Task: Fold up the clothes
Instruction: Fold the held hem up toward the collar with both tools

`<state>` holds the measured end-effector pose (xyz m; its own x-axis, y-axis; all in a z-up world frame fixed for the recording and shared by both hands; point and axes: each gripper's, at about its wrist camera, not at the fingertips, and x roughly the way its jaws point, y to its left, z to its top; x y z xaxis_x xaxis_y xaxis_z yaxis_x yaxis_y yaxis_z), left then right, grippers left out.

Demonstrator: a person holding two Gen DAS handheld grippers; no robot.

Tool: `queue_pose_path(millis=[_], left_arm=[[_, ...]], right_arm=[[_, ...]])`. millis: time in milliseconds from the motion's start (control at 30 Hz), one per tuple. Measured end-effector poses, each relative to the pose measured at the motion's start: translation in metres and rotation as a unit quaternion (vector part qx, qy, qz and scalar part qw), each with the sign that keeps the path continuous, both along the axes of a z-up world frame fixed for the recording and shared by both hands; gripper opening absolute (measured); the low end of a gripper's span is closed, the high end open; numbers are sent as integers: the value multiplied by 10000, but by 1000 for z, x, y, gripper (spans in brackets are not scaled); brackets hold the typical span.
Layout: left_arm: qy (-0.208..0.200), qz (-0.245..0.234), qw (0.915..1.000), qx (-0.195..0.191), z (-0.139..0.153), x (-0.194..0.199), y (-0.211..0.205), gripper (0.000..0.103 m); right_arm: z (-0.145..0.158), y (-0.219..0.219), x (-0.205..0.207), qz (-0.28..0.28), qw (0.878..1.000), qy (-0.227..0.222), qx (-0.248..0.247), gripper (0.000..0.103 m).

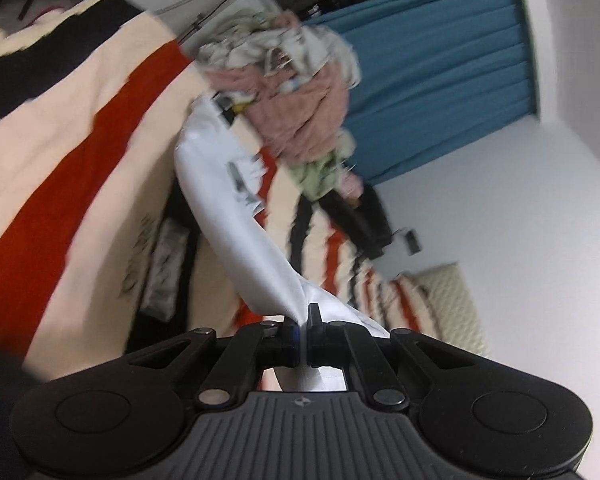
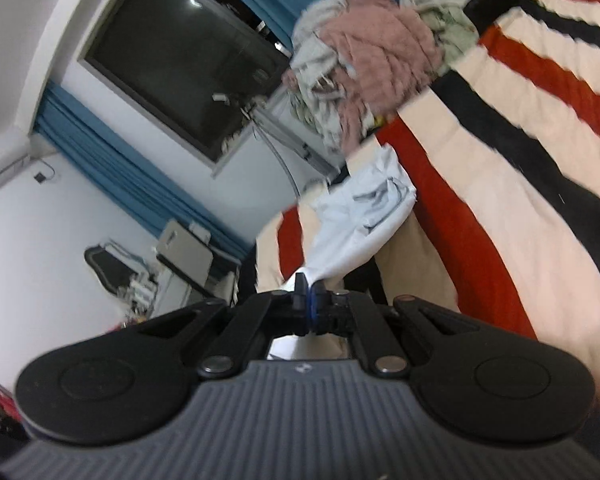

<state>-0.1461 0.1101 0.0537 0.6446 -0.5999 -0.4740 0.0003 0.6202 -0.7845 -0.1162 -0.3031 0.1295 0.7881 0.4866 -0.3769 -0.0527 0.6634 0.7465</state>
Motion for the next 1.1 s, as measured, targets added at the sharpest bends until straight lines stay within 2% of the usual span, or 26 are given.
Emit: queue_pose_path(millis=[100, 167, 233, 367, 500, 633, 833, 1033, 1100], left_arm=[[-6, -57, 9999, 98, 1, -19, 1, 3], [80, -32, 9998, 170, -8, -9, 1, 3], [173, 43, 9996, 199, -12, 21, 2, 3], [247, 206, 9990, 324, -13, 84, 4, 3], [-216, 371, 9949, 916, -7, 148, -6, 3], [-602, 482, 9898, 1201, -26, 195, -13, 3], [-1141, 624, 9781, 1625, -56, 265, -22, 4], [-778, 497, 9745, 2044, -108, 315, -33, 4], [-662, 416, 9736, 2145, -122, 325, -34, 4]], right_arm=[[-33, 2, -11, 7, 9994, 333, -7, 3], [-55, 5, -3, -68, 9984, 559, 76, 3], [-75, 9, 14, -184, 9967, 760, 201, 3], [-88, 22, 75, -475, 9950, 847, 216, 3], [-94, 30, 143, -821, 9933, 697, 411, 3], [-109, 39, 199, -1043, 9931, 370, 377, 3], [-151, 38, 257, -993, 9950, -45, -13, 3], [-189, 49, 295, -795, 9933, 30, -838, 3], [-194, 57, 301, -643, 9898, -2, -1273, 3]])
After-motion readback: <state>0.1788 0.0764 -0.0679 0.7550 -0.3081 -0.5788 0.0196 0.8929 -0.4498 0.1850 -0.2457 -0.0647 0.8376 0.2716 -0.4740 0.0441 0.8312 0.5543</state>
